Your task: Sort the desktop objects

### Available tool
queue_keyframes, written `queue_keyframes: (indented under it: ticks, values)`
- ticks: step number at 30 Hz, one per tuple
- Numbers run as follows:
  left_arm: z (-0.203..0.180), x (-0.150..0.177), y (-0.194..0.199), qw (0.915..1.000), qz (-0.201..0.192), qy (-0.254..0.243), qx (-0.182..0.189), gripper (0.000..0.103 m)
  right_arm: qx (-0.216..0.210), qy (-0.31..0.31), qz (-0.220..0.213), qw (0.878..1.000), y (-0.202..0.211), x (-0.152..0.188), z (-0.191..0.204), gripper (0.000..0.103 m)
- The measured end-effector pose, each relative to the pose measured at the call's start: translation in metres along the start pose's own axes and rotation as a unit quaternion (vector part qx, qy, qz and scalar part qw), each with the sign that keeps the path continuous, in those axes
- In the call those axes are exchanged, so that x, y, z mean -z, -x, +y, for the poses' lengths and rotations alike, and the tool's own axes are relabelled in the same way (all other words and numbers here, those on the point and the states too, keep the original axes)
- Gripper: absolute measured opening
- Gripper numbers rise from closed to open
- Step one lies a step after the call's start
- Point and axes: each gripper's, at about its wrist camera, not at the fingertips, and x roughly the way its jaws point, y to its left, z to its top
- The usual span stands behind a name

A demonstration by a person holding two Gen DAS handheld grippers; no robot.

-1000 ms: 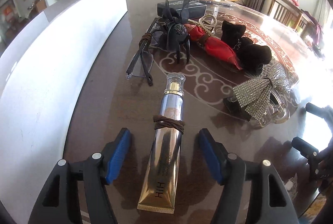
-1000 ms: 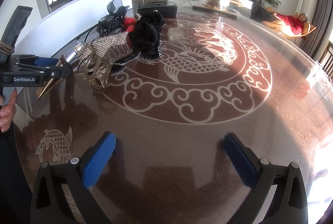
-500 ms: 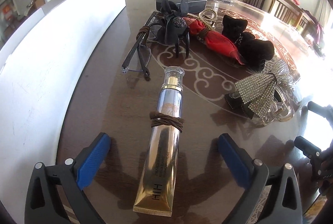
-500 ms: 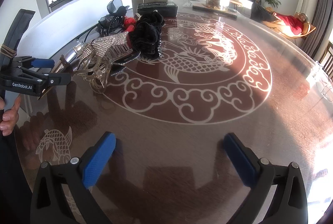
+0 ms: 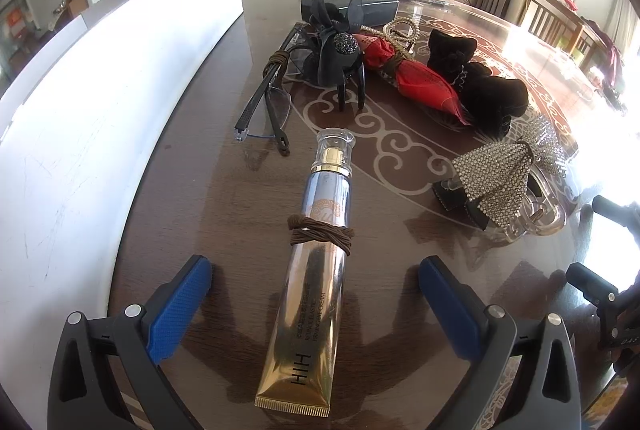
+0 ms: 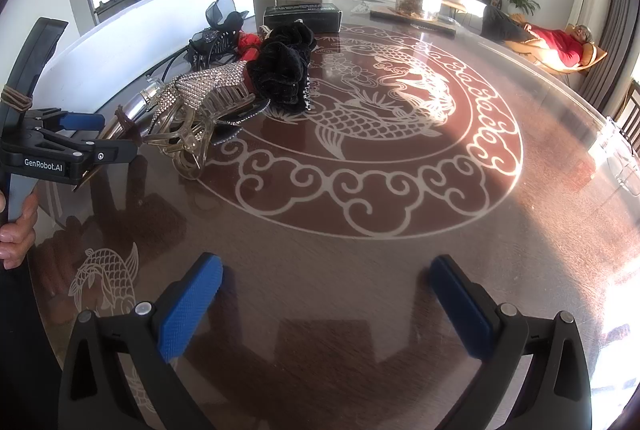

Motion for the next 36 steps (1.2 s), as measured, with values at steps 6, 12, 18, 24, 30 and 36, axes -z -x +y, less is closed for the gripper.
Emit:
queue_keyframes:
  ticks: [6, 12, 18, 24, 30, 36]
  values:
    - [0.003, 0.003, 0.003, 1.0, 0.0, 0.0, 0.0, 0.103, 0.0, 0.0, 0.0, 1.0, 0.0, 0.0, 0.0, 0.103]
    - [0.003, 0.003, 0.003, 1.0, 0.0, 0.0, 0.0, 0.103, 0.0, 0.0, 0.0, 1.0, 0.0, 0.0, 0.0, 0.103]
    - [0.002, 0.003, 0.002, 1.0, 0.0, 0.001, 0.0, 0.103, 0.0, 0.0, 0.0, 1.0, -0.001, 0.0, 0.0, 0.103]
    - [0.003, 0.003, 0.002, 1.0, 0.0, 0.0, 0.0, 0.103, 0.0, 0.0, 0.0, 1.0, -0.001, 0.0, 0.0, 0.103]
    - [0.006, 0.004, 0.005, 1.0, -0.002, 0.002, -0.001, 0.103, -0.005, -0.033, 0.01, 0.999, -0.001, -0.007, 0.005, 0.103]
    - [0.006, 0.003, 0.005, 1.0, -0.002, 0.003, -0.001, 0.103, -0.125, -0.124, -0.034, 0.984, 0.005, -0.029, 0.013, 0.103]
